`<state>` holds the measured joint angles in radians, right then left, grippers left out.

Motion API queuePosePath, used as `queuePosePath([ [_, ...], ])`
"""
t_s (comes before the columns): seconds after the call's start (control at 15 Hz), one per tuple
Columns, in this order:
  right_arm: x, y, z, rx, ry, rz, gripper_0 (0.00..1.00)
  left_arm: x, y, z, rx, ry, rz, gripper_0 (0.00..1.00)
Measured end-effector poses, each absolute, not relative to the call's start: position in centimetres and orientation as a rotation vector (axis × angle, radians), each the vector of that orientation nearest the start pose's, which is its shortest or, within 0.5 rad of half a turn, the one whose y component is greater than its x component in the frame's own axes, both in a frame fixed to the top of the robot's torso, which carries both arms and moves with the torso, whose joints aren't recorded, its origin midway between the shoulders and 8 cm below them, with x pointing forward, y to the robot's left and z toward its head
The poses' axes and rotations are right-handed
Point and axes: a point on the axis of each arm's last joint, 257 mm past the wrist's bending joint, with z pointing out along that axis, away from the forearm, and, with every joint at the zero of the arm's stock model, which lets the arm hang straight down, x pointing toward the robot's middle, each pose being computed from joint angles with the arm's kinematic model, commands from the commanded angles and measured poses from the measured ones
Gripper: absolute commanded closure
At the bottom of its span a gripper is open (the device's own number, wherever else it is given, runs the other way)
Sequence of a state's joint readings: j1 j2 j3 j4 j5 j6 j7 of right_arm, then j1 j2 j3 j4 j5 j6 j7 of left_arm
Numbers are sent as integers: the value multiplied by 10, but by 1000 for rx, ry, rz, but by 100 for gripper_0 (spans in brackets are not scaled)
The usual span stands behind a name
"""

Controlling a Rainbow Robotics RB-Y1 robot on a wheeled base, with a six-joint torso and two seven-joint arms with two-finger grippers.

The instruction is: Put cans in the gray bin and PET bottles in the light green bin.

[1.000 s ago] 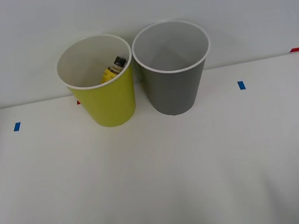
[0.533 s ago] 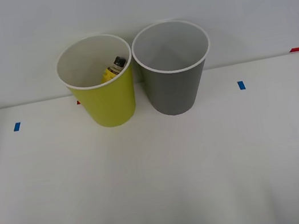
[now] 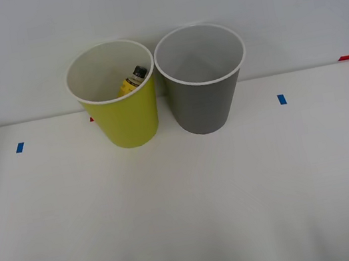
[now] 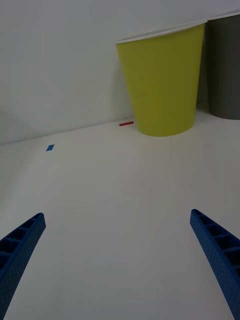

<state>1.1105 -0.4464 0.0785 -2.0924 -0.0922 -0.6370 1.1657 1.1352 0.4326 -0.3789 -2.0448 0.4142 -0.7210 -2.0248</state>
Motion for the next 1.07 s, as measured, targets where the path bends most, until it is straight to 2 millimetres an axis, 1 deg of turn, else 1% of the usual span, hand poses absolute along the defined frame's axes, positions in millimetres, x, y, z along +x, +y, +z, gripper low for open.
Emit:
queuePosePath([
  [1.07,217,-306,-216,65,1556,187,0,187,258,-251,109,1603,170,0],
])
